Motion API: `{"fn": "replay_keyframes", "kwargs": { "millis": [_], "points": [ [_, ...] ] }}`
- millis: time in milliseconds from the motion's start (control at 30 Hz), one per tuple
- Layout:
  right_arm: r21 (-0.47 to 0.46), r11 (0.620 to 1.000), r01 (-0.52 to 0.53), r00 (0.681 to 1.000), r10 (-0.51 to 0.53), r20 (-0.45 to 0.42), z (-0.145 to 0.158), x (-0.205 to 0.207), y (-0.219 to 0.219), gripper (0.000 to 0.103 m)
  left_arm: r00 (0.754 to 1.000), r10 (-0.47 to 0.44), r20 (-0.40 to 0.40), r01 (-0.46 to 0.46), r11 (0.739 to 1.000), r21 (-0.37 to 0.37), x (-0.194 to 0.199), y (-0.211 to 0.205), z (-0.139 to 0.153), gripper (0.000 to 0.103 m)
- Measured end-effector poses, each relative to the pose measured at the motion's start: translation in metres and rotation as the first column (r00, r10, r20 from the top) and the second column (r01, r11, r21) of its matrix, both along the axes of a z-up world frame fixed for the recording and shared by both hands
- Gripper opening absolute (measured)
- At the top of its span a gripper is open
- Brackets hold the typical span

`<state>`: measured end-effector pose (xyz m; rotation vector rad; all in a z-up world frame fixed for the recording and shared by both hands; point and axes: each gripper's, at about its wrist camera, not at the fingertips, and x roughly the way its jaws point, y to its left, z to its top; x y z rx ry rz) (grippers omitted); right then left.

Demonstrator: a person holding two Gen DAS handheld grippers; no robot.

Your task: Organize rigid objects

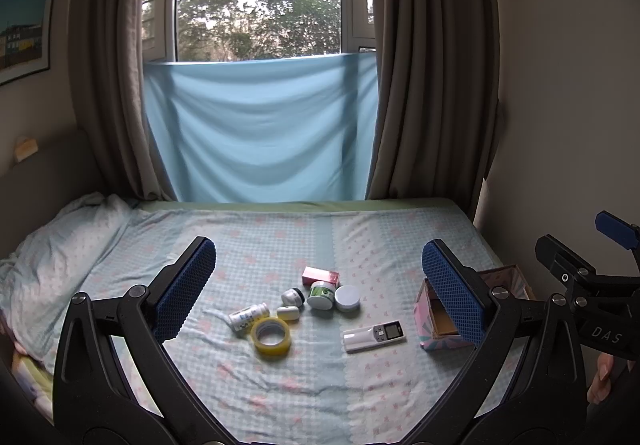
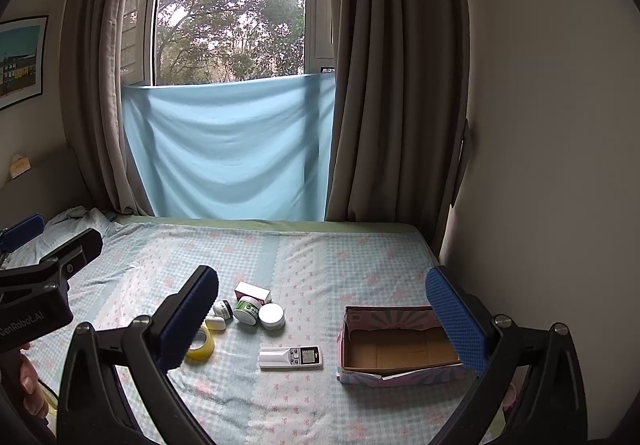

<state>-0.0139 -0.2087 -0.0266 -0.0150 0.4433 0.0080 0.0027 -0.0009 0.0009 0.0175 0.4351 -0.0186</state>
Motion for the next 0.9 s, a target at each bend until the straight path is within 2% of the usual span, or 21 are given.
{"fn": "replay_keyframes", "kwargs": {
  "millis": [900],
  "points": [
    [0.003, 1.0, 0.002, 1.0, -0.002, 0.003, -0.0014, 0.0013, -0.0022, 0.103, 1.0, -0.002, -0.008, 0.002, 1.0, -0.001, 0.005, -0.0024, -0.0007, 0.102]
  ]
}}
